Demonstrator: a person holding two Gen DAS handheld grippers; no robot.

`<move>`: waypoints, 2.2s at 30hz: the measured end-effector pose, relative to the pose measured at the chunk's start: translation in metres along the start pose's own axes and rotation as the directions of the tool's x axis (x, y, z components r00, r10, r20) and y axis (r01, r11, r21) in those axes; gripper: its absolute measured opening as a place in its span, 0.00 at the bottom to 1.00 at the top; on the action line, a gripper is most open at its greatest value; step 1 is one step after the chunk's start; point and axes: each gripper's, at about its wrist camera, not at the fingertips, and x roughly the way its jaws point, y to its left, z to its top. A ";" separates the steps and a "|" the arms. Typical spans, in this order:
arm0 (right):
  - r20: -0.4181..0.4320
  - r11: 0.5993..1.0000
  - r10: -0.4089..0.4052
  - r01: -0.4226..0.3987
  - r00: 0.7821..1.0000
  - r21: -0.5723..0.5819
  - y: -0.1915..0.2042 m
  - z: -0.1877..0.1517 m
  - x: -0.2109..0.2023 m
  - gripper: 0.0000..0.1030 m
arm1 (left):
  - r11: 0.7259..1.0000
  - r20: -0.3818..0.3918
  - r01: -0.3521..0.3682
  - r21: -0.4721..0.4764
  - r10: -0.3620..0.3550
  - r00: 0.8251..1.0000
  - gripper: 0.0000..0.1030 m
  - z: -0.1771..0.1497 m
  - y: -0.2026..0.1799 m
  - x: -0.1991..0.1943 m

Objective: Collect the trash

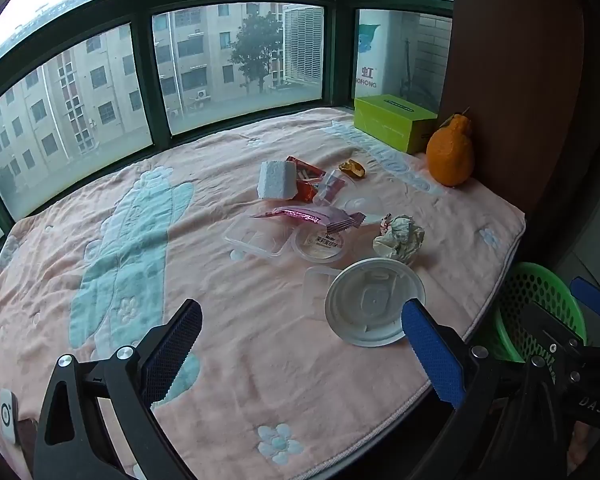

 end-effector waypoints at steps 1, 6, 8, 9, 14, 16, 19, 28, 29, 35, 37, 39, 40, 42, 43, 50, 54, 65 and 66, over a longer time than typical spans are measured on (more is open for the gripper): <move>-0.001 1.000 -0.001 0.001 1.000 0.000 0.000 0.000 0.000 0.96 | 1.000 0.001 0.000 0.001 0.000 1.000 0.94 0.000 0.000 0.000; -0.002 1.000 -0.002 0.002 1.000 -0.001 -0.002 0.001 0.001 0.96 | 1.000 -0.009 0.001 0.001 -0.001 1.000 0.94 0.002 -0.002 0.002; -0.002 1.000 -0.003 0.003 1.000 0.000 -0.003 0.001 0.001 0.96 | 1.000 -0.008 0.003 -0.001 -0.003 1.000 0.94 0.003 -0.005 0.002; -0.002 1.000 -0.005 0.005 1.000 -0.002 -0.002 0.001 0.001 0.96 | 1.000 -0.008 0.005 0.000 -0.005 1.000 0.94 0.003 -0.006 0.002; -0.002 1.000 -0.007 0.007 1.000 0.000 -0.003 0.001 0.002 0.96 | 1.000 -0.008 0.010 0.003 -0.010 1.000 0.94 0.007 -0.018 0.002; -0.002 1.000 -0.006 0.006 1.000 -0.001 -0.004 0.002 0.002 0.96 | 1.000 -0.008 0.012 0.001 -0.012 1.000 0.94 0.009 -0.023 0.002; -0.001 1.000 -0.006 0.006 1.000 0.000 -0.005 0.000 0.000 0.96 | 1.000 -0.005 0.019 -0.017 -0.019 1.000 0.94 0.000 0.004 0.004; 0.004 1.000 -0.012 0.012 1.000 0.007 -0.007 0.001 -0.001 0.96 | 1.000 -0.007 0.010 -0.019 -0.011 1.000 0.94 0.001 0.001 0.002; 0.004 1.000 -0.012 0.012 1.000 0.009 -0.007 0.001 -0.001 0.96 | 1.000 -0.005 0.013 -0.022 -0.013 1.000 0.94 0.000 0.004 0.002; 0.004 1.000 -0.011 0.011 1.000 0.009 -0.008 0.001 -0.001 0.96 | 1.000 -0.001 0.001 -0.028 -0.001 1.000 0.94 0.001 0.007 0.002; 0.005 1.000 -0.012 0.012 1.000 0.010 -0.007 0.001 -0.001 0.96 | 0.999 -0.003 0.000 -0.032 0.000 1.000 0.94 0.001 0.008 0.002; 0.005 1.000 -0.012 0.012 1.000 0.009 -0.007 0.001 -0.001 0.96 | 0.999 -0.005 0.003 -0.033 -0.004 1.000 0.94 0.000 0.008 0.003; 0.004 1.000 -0.012 0.012 1.000 0.011 -0.007 0.001 -0.001 0.96 | 0.999 -0.004 0.002 -0.033 -0.002 1.000 0.94 0.000 0.008 0.003; 0.005 1.000 -0.013 0.013 1.000 0.012 -0.007 0.001 -0.001 0.96 | 0.999 -0.002 0.001 -0.032 -0.001 1.000 0.94 0.000 0.008 0.003; 0.006 1.000 -0.014 0.014 1.000 0.012 -0.007 0.000 -0.001 0.96 | 0.999 -0.002 0.002 -0.032 -0.002 1.000 0.94 0.000 0.008 0.003; 0.006 1.000 -0.017 0.017 1.000 0.014 -0.007 0.000 -0.001 0.96 | 1.000 -0.004 -0.002 -0.031 0.002 1.000 0.94 0.000 0.007 0.003; 0.005 1.000 -0.015 0.015 1.000 0.015 -0.008 0.000 0.000 0.96 | 0.999 -0.008 -0.003 -0.034 0.003 1.000 0.94 0.000 0.007 0.004; 0.005 1.000 -0.015 0.015 1.000 0.015 -0.008 0.001 0.001 0.96 | 0.999 -0.010 0.002 -0.037 -0.002 1.000 0.94 0.002 0.007 0.005; 0.004 1.000 -0.016 0.016 1.000 0.015 -0.008 0.001 0.000 0.96 | 0.999 -0.011 0.001 -0.039 -0.002 1.000 0.94 0.003 0.008 0.006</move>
